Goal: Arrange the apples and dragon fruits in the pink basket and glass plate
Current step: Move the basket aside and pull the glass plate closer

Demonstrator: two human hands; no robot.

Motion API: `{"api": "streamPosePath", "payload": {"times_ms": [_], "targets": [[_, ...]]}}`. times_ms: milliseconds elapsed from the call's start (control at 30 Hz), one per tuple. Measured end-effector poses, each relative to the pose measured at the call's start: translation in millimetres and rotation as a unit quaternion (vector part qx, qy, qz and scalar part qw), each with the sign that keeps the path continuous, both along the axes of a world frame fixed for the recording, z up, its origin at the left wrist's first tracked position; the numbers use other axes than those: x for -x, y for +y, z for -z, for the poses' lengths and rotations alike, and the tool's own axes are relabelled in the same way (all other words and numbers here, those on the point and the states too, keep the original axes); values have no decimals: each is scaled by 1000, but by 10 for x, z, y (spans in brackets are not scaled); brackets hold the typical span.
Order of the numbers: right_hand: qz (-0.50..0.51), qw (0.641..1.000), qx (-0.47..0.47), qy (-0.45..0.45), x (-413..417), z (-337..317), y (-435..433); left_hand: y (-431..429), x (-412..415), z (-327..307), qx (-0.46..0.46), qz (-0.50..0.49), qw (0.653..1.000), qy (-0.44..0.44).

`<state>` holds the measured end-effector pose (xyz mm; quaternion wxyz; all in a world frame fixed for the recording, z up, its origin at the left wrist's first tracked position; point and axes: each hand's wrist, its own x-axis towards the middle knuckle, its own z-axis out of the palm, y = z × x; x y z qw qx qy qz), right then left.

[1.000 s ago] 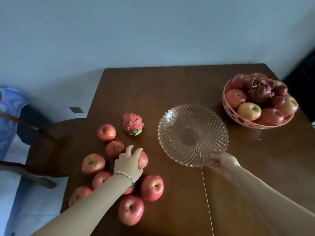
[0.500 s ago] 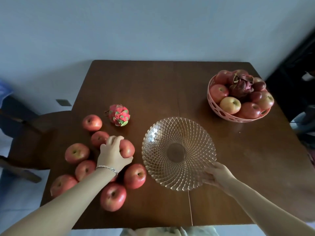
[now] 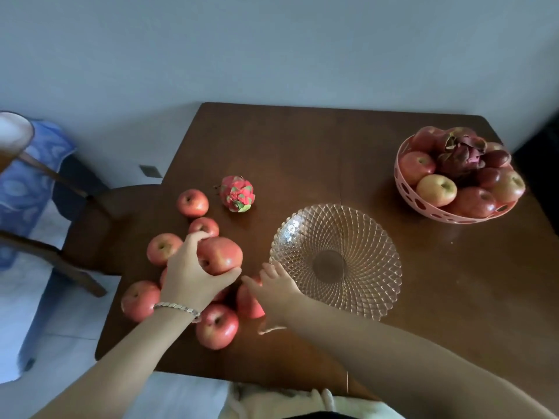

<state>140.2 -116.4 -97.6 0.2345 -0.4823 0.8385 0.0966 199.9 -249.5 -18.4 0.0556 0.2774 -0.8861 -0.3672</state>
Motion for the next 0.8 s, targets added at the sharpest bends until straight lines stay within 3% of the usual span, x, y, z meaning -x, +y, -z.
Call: {"api": "streamPosePath", "payload": {"times_ms": [100, 200, 333, 467, 633, 800], "targets": [[23, 999, 46, 17, -16, 44, -17, -4, -86, -54, 1, -8, 1000, 15], [84, 985, 144, -46, -35, -36, 125, 18, -135, -36, -18, -27, 999, 25], [279, 901, 283, -175, 116, -294, 467, 127, -114, 47, -50, -27, 998, 36], [406, 858, 254, -189, 558, -281, 829, 322, -64, 95, -71, 6, 997, 36], [374, 901, 147, -162, 851, -87, 1097, 480, 60, 160, -55, 53, 997, 22], [358, 910, 144, -155, 938, -2, 1108, 631, 219, 164, -33, 65, 997, -4]]}}
